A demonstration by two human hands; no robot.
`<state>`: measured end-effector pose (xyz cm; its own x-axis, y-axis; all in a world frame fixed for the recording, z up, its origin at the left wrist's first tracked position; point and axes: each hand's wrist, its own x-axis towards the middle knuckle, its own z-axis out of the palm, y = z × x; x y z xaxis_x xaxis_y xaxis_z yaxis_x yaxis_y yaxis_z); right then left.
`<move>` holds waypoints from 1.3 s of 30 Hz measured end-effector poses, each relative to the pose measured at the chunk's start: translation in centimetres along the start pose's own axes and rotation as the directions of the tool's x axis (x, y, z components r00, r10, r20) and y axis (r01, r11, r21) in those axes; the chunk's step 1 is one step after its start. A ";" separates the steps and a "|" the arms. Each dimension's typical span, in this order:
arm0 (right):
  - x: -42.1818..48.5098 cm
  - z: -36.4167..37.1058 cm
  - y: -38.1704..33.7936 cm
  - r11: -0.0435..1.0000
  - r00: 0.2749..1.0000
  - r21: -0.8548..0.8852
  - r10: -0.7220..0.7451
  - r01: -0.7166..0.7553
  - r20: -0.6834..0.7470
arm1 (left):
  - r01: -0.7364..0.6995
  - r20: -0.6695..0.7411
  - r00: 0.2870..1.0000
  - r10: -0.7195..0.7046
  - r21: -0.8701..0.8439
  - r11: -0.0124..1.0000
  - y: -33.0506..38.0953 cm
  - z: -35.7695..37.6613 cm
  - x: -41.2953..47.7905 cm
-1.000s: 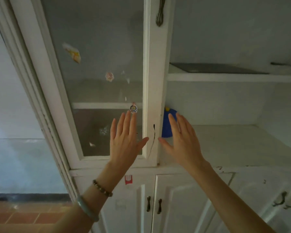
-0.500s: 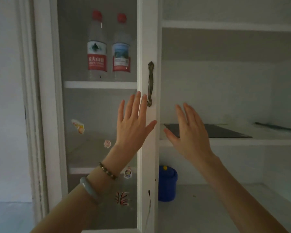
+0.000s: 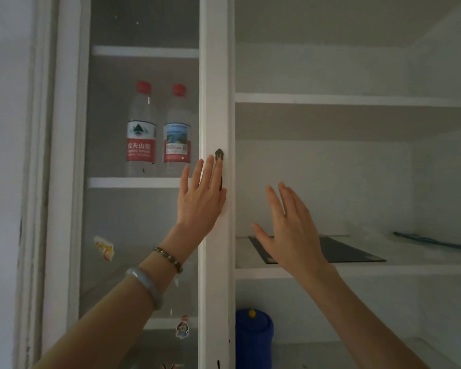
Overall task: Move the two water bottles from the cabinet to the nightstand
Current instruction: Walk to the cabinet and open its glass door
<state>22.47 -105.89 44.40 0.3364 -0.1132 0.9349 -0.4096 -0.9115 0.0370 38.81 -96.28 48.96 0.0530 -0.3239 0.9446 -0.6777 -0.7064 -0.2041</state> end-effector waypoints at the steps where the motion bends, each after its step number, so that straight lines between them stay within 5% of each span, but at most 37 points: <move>1: 0.1 0.1 0.0 1.000 1.000 0.002 -0.001 0.001 0.004 | -0.007 0.001 1.000 0.007 0.012 1.000 -0.1 0.1 0.0; 13: 0.9 -0.4 0.1 0.999 0.999 0.041 0.032 -0.032 -0.014 | -0.122 0.045 0.992 0.118 0.117 0.986 -0.4 -0.7 0.8; 25: -0.5 -4.1 -0.9 0.999 1.000 0.051 -0.001 0.002 -0.022 | -0.202 -0.168 0.956 0.241 0.221 0.954 -2.1 -5.0 -0.8; 39: -3.1 -10.1 -5.5 0.994 1.000 0.105 -0.013 0.014 -0.015 | -0.229 -0.192 0.933 0.305 0.338 0.913 -5.0 -12.9 -3.6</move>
<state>15.15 -96.49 44.89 0.3291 -0.0958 0.9394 -0.3131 -0.9496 0.0128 32.56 -83.47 49.91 -0.2976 -0.3969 0.8683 -0.3833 -0.7833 -0.4894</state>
